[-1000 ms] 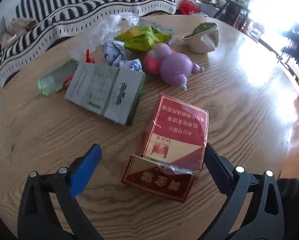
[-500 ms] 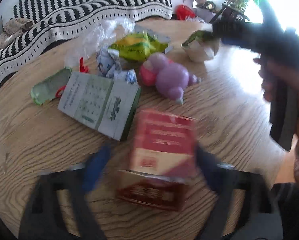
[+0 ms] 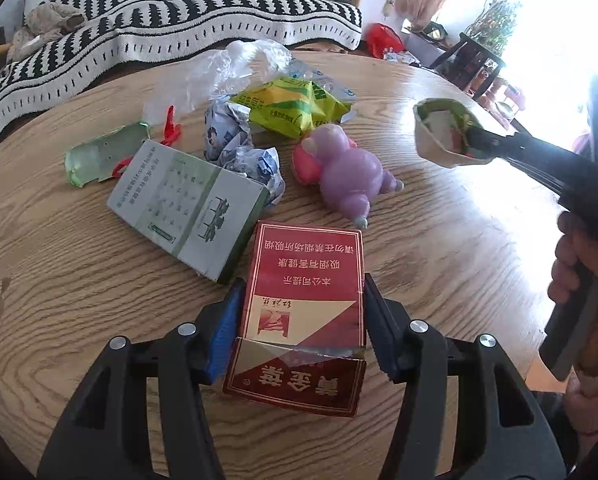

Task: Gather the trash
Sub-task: 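Grasp the red cigarette box with left tool while right grasps the white paper cup, then carry the red box and paper cup to the bin and release both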

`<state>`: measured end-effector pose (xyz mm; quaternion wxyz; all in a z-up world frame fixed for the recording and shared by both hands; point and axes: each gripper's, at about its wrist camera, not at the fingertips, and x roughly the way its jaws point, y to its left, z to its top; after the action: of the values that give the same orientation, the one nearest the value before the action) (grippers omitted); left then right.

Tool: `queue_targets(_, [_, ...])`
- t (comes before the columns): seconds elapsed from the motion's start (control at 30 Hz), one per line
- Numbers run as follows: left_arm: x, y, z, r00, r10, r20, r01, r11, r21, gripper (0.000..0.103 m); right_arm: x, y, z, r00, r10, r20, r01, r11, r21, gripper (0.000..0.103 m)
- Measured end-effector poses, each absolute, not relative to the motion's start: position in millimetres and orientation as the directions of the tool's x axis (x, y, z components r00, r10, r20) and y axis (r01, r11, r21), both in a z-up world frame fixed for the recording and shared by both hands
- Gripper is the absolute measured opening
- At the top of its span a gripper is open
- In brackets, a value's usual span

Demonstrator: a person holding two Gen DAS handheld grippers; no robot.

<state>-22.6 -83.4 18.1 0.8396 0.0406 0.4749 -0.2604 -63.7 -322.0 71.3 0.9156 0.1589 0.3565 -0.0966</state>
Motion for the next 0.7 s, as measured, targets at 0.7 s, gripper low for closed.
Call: queue_targets(0.7, [-34.8, -81.2, 38.2, 0.476, -0.412, -0.777, 0.461, 0.869, -0.178, 0.056, -98.5, -313.2, 110.0, 0.789, -0.027, -0.614, 0.236, 0.936, 0.263, 0.006])
